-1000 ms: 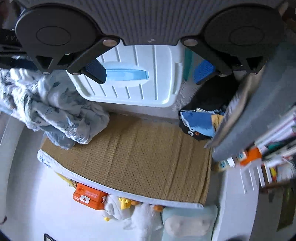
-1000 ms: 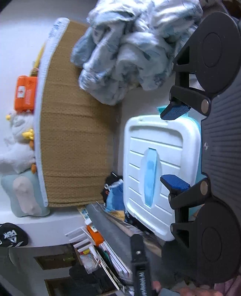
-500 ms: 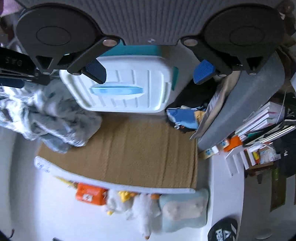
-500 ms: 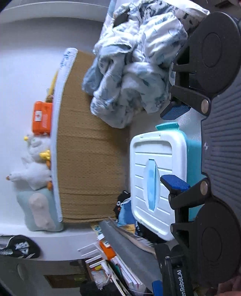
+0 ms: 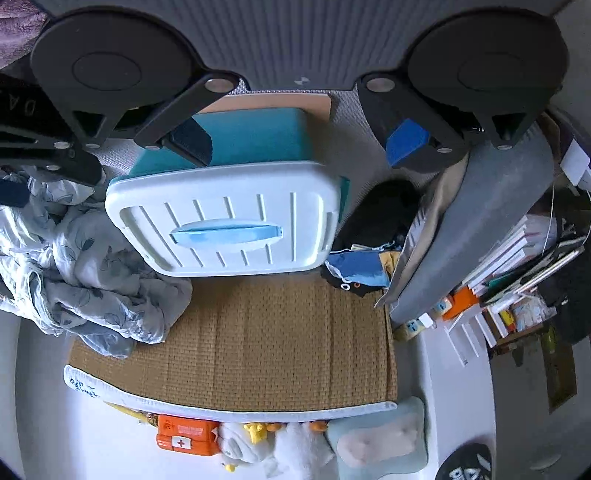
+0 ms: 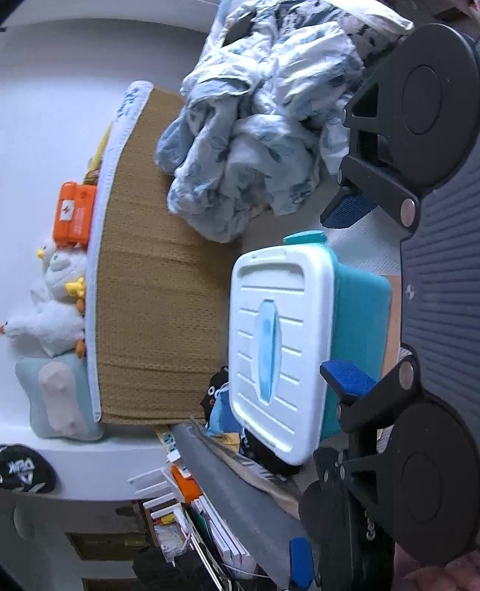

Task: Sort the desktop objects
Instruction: 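Open both tools and pull them back from the lid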

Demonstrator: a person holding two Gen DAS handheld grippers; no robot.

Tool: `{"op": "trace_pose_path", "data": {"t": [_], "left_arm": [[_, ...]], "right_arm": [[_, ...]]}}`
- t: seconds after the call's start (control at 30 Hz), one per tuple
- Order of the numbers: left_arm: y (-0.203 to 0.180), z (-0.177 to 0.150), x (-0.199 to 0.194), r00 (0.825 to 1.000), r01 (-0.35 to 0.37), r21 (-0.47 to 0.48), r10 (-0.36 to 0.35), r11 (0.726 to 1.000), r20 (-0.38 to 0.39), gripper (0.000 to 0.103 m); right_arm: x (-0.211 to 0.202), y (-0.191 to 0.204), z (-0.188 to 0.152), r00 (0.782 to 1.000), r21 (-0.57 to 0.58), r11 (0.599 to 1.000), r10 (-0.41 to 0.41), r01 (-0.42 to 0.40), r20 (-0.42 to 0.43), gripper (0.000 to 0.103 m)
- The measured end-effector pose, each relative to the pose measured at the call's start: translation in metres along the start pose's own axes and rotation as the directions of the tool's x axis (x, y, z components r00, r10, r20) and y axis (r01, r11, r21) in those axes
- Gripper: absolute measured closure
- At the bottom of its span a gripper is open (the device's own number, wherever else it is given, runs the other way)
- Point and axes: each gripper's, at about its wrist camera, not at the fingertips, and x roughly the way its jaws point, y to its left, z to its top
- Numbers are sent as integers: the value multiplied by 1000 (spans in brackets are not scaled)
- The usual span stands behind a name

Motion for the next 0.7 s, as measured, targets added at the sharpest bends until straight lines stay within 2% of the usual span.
{"op": "trace_pose_path", "data": {"t": [0.43, 0.7], "left_arm": [[0, -7, -23, 999, 17, -18, -16, 1000, 33, 0], [5, -9, -43, 998, 27, -51, -24, 998, 63, 0]], "right_arm": [[-27, 5, -9, 998, -13, 999, -37, 37, 43, 21], [-39, 2, -9, 998, 6, 1000, -25, 25, 56, 21]]}}
